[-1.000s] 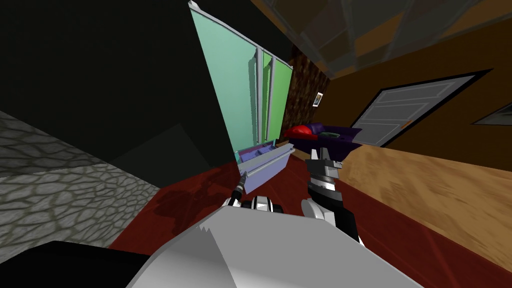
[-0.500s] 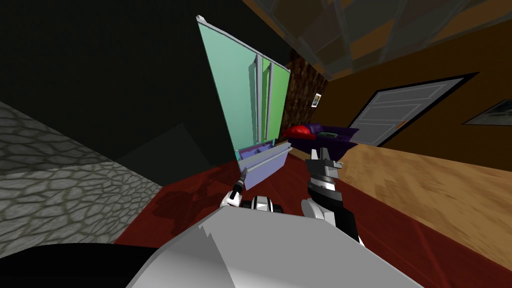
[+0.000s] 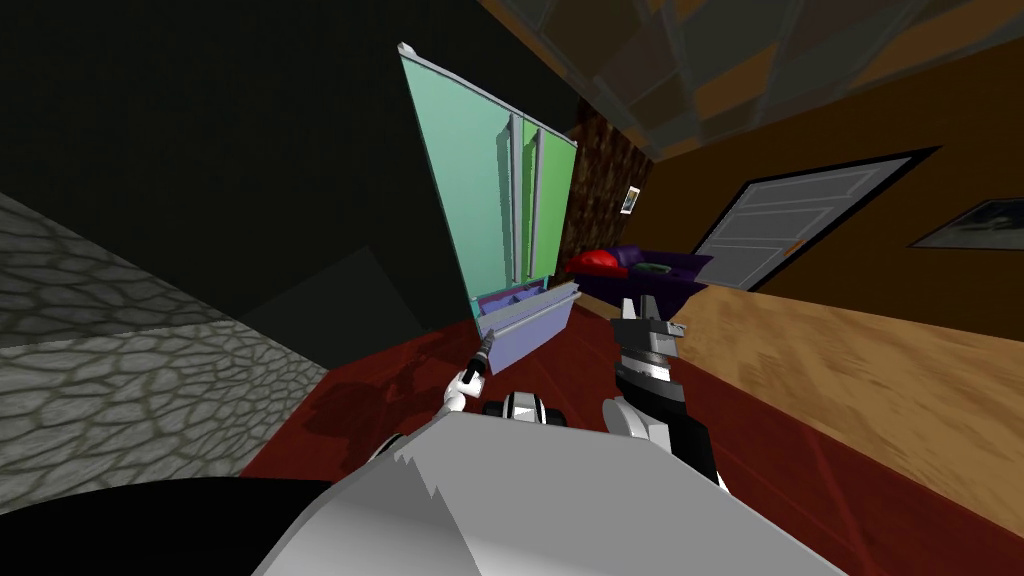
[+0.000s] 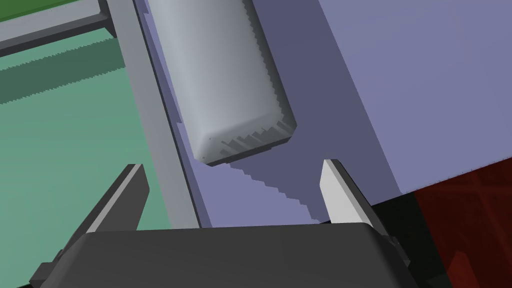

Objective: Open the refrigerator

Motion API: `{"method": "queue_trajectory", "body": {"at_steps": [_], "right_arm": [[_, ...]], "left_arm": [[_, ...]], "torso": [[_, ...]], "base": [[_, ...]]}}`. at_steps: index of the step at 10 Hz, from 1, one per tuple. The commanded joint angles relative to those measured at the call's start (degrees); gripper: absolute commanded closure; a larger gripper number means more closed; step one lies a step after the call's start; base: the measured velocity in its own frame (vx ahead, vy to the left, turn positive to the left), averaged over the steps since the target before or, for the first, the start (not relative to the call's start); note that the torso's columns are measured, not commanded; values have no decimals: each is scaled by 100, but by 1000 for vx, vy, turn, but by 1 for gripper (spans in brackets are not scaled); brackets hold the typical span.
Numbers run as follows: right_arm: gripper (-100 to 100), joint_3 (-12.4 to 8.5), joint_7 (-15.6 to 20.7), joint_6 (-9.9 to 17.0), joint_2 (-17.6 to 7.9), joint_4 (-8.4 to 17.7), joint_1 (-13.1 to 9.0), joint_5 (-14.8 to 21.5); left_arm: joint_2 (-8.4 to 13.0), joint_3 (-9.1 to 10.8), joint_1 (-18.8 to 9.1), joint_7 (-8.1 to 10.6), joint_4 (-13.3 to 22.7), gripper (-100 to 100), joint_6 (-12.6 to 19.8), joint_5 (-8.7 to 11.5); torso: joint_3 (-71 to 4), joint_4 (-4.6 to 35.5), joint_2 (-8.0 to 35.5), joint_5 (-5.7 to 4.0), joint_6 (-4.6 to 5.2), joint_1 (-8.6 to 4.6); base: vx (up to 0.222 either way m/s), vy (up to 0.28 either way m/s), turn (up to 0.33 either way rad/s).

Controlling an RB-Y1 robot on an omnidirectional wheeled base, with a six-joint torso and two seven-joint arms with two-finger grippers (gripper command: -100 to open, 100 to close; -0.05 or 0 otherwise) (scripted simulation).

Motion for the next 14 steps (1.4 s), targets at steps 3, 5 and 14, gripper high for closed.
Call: {"method": "queue_trajectory", "body": {"at_steps": [3, 5, 14], "right_arm": [[0, 0, 0, 0, 0, 0, 0, 0], [0, 0, 0, 0, 0, 0, 0, 0], [0, 0, 0, 0, 0, 0, 1, 0]], "left_arm": [[96, 88, -691, 48, 484, -100, 99, 113], [170, 166, -1111, 78, 844, -100, 183, 210], [216, 241, -1497, 87, 1048, 0, 326, 291]], "torso": [[2, 2, 3, 0, 0, -1], [-2, -2, -1, -1, 1, -5], [-7, -3, -10, 0, 0, 1]], "base": [[-87, -11, -9], [-105, -23, -13], [-26, -5, -3]]}}
